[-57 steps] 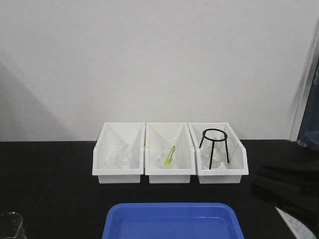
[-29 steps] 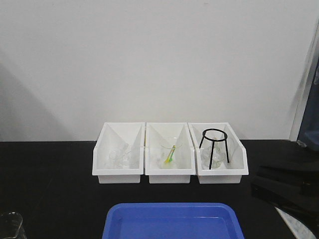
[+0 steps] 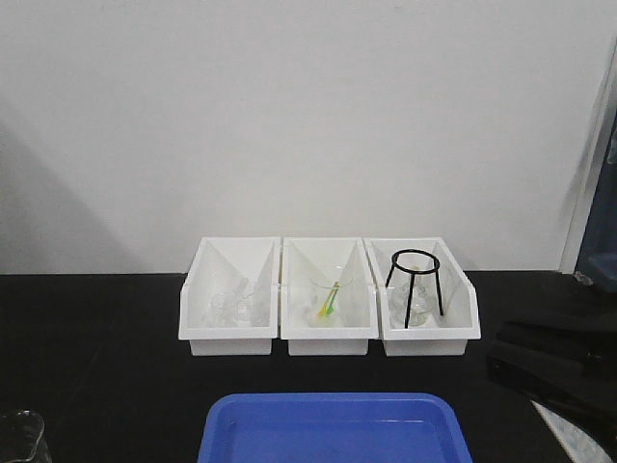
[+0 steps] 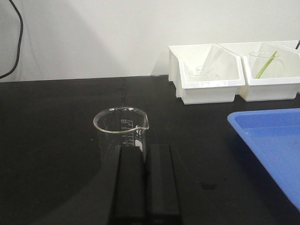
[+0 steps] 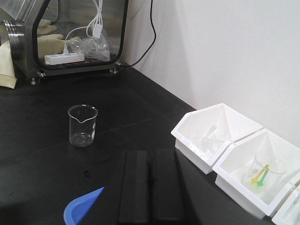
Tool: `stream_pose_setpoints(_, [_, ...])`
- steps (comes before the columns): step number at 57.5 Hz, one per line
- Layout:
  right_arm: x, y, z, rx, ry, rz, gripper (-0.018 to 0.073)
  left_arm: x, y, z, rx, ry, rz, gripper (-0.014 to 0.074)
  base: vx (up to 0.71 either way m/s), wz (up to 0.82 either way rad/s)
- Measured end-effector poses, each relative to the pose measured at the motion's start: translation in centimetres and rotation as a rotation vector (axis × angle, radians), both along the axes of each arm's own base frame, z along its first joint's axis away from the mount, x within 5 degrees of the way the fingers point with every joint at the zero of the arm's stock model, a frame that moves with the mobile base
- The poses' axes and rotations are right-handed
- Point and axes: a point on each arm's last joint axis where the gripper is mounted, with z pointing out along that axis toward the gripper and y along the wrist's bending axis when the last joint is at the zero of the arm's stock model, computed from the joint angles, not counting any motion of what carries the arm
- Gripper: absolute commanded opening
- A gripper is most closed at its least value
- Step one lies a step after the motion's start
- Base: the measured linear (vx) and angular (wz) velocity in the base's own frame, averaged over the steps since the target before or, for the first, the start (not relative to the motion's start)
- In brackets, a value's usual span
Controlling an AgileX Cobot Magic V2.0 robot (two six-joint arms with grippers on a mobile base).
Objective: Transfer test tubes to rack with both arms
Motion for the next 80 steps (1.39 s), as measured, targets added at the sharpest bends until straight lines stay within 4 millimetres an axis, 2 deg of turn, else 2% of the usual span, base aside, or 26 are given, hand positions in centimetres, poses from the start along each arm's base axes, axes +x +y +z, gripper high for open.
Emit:
stream_pose_setpoints(40, [-0.1,0.0,0.0,0.000,-0.003,0.002,-0.0008,0.0,0.0,-0.1,0.000,0.006,0.003,-0.0020,0.00,0.00])
stream_pose_setpoints(47, [0.2,-0.2,0.2,0.015,-0.009,-0.038,-0.0008,0.0,0.0,-0.1,0.000,0.007,0.003,-0.0020,0.00,0.00])
stream_pose_setpoints(56, [1.4,-1.1,1.2,0.166,-0.035,-0.193,-0.0008,0.0,0.0,-0.1,0.000,0.007,0.003,-0.0020,0.00,0.00])
stream_pose_setpoints(64, [3.2,-2.6,2.2,0.277,-0.135,-0.380,-0.0008,0.0,0.0,-0.1,0.000,0.007,0.003,-0.0020,0.00,0.00])
stream_pose_setpoints(73, [4.4,-4.9,2.7,0.284,-0.243,-0.633,-0.0008,0.0,0.0,-0.1,0.000,0.007,0.003,-0.0020,0.00,0.00])
stream_pose_setpoints(80, [4.8,-6.8,2.2,0.278,-0.210,-0.851,-0.0008,0.0,0.0,-0.1,0.000,0.007,0.003,-0.0020,0.00,0.00])
